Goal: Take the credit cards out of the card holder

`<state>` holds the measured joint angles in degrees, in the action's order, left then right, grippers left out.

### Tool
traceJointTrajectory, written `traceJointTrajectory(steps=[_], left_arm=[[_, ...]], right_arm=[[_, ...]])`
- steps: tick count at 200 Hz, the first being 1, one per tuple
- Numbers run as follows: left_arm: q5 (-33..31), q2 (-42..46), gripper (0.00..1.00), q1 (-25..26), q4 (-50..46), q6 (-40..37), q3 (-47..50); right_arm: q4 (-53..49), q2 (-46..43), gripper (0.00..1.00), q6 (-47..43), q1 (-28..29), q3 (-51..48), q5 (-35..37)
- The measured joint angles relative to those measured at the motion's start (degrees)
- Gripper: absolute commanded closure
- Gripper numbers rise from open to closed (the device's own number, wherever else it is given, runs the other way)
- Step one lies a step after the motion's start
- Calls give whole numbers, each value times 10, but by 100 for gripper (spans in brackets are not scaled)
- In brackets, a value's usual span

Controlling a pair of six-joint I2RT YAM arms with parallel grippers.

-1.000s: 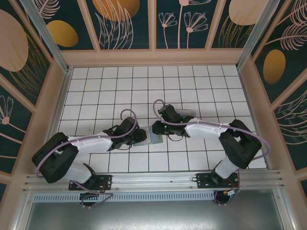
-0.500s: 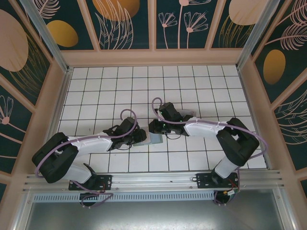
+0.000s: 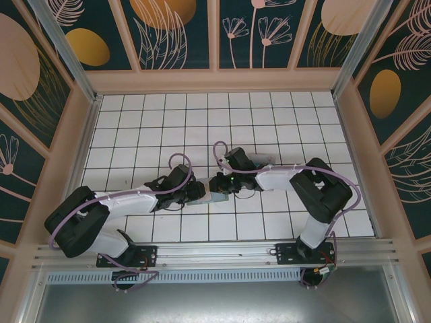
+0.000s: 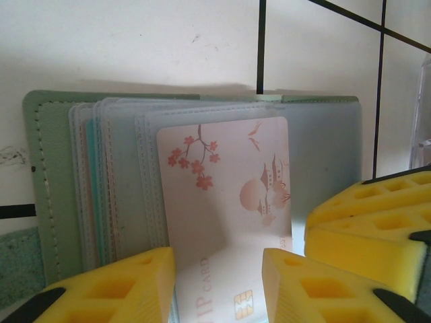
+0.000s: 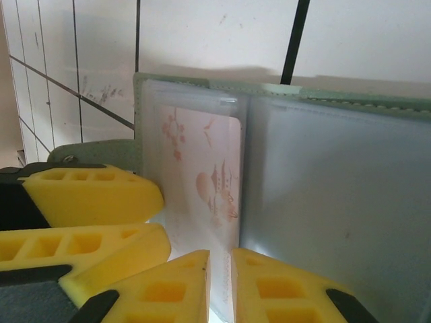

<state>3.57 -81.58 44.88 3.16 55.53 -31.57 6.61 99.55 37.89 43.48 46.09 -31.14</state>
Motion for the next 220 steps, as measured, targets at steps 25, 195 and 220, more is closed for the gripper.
traceJointTrajectory(steps=[25, 195, 220], left_arm=[[0, 0, 59, 0, 0, 0, 0], [-29, 24, 66, 0, -52, -11, -20], [-32, 28, 70, 0, -53, -15, -36]], right_arm=[[1, 10, 84, 0, 0, 0, -4], [10, 22, 100, 2, 0, 0, -19], [10, 22, 100, 2, 0, 0, -19]])
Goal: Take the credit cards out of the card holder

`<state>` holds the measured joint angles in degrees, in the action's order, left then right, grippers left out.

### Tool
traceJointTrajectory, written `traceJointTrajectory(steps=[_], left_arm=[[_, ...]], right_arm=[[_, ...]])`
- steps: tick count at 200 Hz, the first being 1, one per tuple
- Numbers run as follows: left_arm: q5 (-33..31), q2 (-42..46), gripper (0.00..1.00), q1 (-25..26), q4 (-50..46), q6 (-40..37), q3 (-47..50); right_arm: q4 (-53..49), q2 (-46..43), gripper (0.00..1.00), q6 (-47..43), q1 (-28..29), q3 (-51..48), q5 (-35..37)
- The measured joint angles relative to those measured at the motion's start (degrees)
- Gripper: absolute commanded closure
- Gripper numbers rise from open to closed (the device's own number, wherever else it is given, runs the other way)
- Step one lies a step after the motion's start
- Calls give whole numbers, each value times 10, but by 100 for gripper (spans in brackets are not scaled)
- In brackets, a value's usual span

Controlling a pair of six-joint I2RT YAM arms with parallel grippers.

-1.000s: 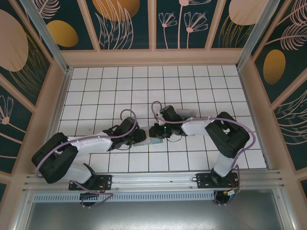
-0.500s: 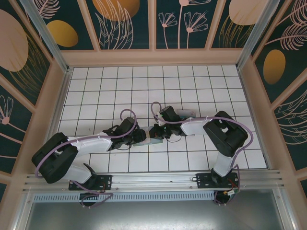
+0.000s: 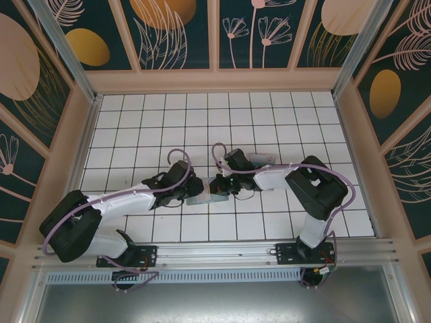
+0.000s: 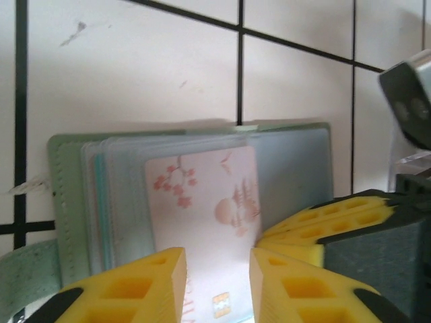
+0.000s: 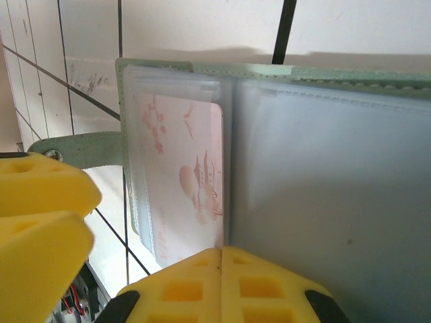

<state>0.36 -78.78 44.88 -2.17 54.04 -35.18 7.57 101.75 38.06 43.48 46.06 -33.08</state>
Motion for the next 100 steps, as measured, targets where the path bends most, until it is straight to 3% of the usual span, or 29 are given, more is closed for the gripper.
traceJointTrajectory(steps=[100], left_arm=[[6, -48, 79, 0, -1, 0, -5]], right_arm=[[0, 0, 100, 0, 0, 0, 0]])
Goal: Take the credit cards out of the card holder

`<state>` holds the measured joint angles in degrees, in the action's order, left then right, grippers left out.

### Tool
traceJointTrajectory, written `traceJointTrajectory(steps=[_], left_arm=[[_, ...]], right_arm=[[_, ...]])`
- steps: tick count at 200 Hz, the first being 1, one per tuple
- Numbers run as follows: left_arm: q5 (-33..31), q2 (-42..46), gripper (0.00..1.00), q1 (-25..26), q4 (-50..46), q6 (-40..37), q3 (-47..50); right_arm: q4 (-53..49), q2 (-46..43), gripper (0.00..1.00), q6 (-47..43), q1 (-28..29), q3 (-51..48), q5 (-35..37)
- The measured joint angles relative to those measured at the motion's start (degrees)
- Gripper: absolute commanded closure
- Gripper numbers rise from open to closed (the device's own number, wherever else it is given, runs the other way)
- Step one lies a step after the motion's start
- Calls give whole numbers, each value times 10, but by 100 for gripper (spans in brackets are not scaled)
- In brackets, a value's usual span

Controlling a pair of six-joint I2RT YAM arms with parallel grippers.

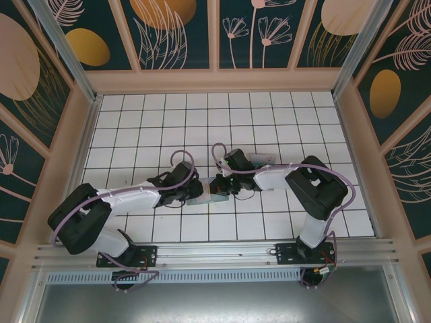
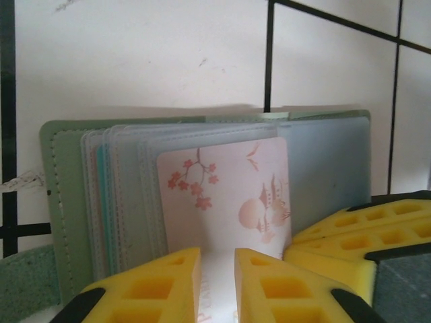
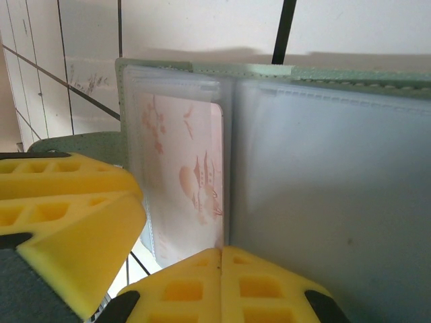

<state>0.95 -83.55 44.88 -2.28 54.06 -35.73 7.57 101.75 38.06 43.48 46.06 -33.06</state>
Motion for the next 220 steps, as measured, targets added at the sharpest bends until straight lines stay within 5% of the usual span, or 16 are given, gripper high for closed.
traceJointTrajectory(steps=[55, 206, 220], left_arm=[[-11, -8, 89, 0, -16, 2, 0], [-26, -16, 91, 1, -29, 2, -10], [-26, -16, 90, 1, -29, 2, -10]], right_arm=[[0, 0, 100, 0, 0, 0, 1], [-4, -23, 100, 2, -11, -25, 46], [-4, -23, 93, 3, -11, -25, 45]])
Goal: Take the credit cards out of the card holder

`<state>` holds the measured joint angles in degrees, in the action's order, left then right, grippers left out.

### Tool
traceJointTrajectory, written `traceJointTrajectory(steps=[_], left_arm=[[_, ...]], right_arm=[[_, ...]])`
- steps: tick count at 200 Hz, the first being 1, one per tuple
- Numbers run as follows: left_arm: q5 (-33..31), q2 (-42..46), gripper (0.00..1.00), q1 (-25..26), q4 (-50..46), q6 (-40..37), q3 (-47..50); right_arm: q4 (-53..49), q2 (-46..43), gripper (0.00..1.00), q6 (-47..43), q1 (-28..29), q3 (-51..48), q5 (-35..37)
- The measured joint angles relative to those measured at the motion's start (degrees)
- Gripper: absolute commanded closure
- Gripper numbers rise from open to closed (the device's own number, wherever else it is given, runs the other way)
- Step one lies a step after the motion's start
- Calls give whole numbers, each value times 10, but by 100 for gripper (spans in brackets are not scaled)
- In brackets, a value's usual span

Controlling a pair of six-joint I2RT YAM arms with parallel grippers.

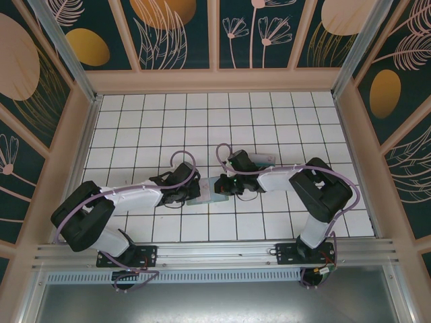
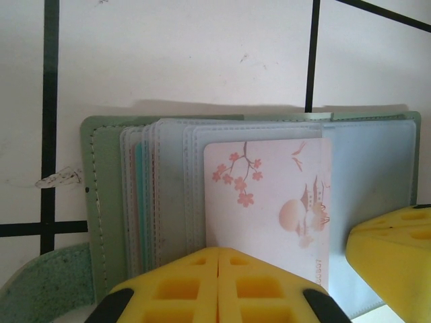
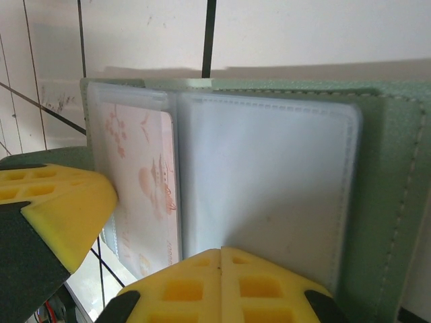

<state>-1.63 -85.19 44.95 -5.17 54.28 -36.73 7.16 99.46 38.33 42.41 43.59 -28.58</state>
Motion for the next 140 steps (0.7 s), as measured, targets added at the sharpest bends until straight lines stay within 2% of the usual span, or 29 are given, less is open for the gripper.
traceJointTrajectory(steps=[62, 140], left_arm=[[-2, 14, 87, 0, -18, 0, 0], [-4, 41, 87, 0, -30, 0, 0]], right_arm=[[0, -7, 83, -1, 4, 7, -2], [0, -6, 79, -3, 9, 23, -15]])
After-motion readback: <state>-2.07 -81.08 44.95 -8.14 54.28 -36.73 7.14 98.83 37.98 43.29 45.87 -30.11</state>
